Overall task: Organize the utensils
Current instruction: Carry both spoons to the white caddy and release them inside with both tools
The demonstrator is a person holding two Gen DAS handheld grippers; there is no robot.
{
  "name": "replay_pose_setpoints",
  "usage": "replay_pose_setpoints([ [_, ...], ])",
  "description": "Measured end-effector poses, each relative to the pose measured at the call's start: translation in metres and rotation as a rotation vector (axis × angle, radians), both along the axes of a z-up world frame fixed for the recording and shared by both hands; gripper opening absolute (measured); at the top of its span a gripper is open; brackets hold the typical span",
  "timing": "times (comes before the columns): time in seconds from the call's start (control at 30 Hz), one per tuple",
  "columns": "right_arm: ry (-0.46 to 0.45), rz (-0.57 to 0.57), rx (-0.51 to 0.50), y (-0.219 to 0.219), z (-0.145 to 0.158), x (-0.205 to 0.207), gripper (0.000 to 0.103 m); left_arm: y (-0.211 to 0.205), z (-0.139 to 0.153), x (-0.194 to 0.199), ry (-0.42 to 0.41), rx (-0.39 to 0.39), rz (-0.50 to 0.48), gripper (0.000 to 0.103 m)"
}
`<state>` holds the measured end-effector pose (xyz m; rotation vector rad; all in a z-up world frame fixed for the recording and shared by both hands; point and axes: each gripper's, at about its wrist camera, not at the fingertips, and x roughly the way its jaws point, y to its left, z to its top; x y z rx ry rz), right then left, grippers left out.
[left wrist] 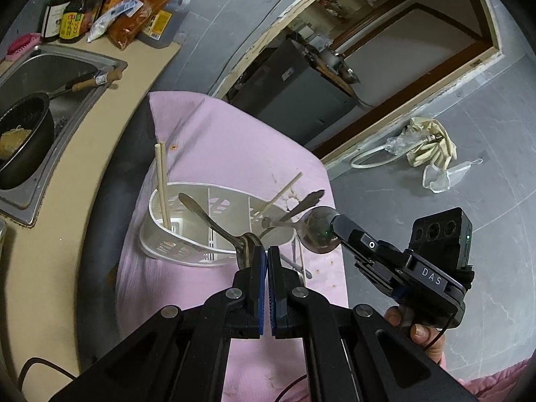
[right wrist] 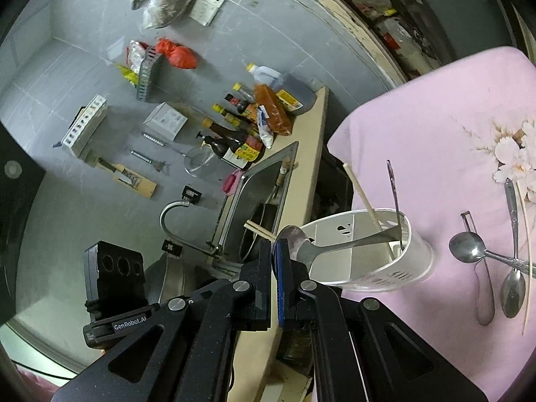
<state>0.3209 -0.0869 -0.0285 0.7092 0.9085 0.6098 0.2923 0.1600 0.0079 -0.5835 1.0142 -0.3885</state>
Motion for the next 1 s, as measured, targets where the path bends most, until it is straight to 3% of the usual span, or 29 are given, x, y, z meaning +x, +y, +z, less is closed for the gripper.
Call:
replay_pose_setpoints([
  [0.43, 0.067, -0.051, 0.013, -0.003, -0.027, 0.018, 0.006, -0.005, -0.022, 0.029, 0.057, 0.018, -0.035, 0.003],
  [1.0, 0.069, -0.084, 0.004, -0.011, -0.029, 0.018, 0.006, -0.009, -0.019, 0.036, 0.092, -0.012, -0.049, 0.003],
])
